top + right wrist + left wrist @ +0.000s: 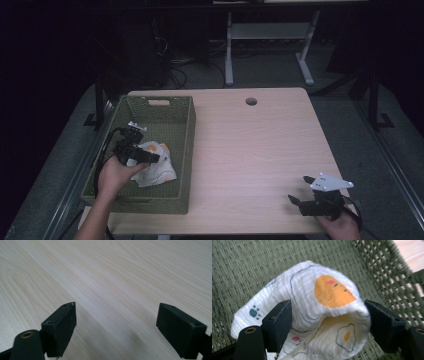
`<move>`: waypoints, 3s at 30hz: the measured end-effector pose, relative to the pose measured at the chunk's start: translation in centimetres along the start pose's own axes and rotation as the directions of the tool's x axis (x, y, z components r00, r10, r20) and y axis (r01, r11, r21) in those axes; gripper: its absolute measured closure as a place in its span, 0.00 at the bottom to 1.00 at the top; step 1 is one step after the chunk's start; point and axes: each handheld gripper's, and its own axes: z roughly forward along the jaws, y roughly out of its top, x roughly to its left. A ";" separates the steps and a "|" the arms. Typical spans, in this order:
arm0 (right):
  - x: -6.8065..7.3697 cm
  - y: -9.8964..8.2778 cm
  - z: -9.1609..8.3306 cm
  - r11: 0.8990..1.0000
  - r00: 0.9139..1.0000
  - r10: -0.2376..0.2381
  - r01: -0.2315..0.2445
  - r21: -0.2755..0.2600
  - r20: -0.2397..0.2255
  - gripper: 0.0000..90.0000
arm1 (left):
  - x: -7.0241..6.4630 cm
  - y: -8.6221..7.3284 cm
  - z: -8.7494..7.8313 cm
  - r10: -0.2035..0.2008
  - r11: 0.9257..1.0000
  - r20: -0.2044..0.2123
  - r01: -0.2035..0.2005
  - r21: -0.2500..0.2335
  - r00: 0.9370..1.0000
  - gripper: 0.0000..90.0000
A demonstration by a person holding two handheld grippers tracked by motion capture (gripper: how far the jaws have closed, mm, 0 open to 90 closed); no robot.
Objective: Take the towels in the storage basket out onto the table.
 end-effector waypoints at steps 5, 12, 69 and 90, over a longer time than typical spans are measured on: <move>0.1 0.0 0.1 1.000 1.000 -0.002 0.002 0.001 0.000 0.18 | -0.2 0.0 0.8 0.023 0.998 -0.001 -0.022 0.061 1.000 0.28; 0.1 0.1 0.1 1.000 1.000 -0.014 0.014 0.005 0.000 0.18 | -0.2 0.1 1.5 0.042 0.994 -0.021 -0.039 0.105 0.999 0.34; -0.6 0.2 -0.7 1.000 1.000 0.006 -0.005 -0.027 0.025 0.18 | 2.5 -3.1 -7.2 -0.061 0.922 0.442 0.220 -0.318 0.895 0.92; -0.7 0.3 -0.7 1.000 1.000 0.006 -0.005 -0.027 0.030 0.18 | 1.8 -2.0 -11.1 0.006 0.873 0.517 0.248 -0.420 0.856 0.92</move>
